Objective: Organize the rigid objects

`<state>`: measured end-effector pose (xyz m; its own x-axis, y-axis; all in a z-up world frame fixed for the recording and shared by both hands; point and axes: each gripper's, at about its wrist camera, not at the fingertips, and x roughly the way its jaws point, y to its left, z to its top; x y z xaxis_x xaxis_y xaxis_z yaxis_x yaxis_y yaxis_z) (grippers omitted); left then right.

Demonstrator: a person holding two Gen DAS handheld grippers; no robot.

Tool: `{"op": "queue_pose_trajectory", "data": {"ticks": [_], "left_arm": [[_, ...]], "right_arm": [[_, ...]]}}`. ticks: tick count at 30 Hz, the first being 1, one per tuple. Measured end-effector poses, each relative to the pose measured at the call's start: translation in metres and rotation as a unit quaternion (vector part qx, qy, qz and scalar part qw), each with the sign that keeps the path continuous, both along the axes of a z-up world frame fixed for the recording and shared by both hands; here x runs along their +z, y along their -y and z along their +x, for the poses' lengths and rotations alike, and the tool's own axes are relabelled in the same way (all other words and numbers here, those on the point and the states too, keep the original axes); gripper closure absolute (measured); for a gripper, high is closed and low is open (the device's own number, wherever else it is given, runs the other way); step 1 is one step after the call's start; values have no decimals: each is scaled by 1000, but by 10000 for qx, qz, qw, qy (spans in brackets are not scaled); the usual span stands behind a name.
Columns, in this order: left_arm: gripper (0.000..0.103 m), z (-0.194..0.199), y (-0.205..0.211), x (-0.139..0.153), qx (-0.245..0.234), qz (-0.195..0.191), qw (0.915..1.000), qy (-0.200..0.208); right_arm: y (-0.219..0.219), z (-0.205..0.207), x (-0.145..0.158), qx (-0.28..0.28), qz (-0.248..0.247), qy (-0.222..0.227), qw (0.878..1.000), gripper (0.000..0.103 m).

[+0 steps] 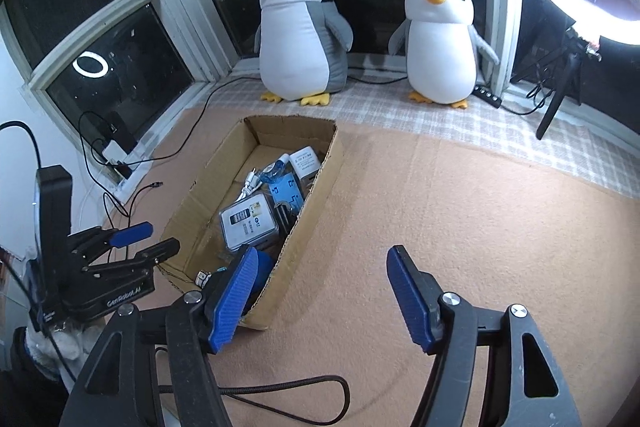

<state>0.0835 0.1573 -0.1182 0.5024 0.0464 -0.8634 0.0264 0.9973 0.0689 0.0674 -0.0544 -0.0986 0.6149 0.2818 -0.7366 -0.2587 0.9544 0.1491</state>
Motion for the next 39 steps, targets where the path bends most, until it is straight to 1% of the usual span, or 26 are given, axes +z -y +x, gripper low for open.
{"op": "queue_pose_trajectory", "data": {"ticks": [2,5,10,13,14,15,18,27,33,39], "left_arm": [[47,-4,4,7,-3,66,9999,92],[39,-11,10,17,-8,95,9998,183],[35,-20,11,32,66,193,9991,380],[28,-25,10,48,176,170,9977,632],[24,-26,10,53,195,159,9972,701],[22,-28,10,59,223,160,9963,813],[22,-34,13,75,228,206,9940,1047],[21,-45,23,108,150,233,9898,1401],[21,-52,28,117,88,223,9883,1508],[20,-56,30,116,49,184,9889,1475]], "right_arm": [[0,-5,3,-26,-58,73,10000,37],[-1,-12,7,-62,-130,162,9998,35],[-2,-26,16,-116,-119,345,9993,33],[-3,-34,25,-177,-116,519,9984,32],[-3,-35,27,-188,-107,562,9982,30],[-3,-36,29,-196,-95,601,9980,29],[-3,-40,35,-226,-77,716,9971,27],[-1,-51,46,-414,-32,980,9943,26],[4,-59,52,-510,79,1107,9925,25],[2,-61,51,-485,50,1056,9932,24]]}}
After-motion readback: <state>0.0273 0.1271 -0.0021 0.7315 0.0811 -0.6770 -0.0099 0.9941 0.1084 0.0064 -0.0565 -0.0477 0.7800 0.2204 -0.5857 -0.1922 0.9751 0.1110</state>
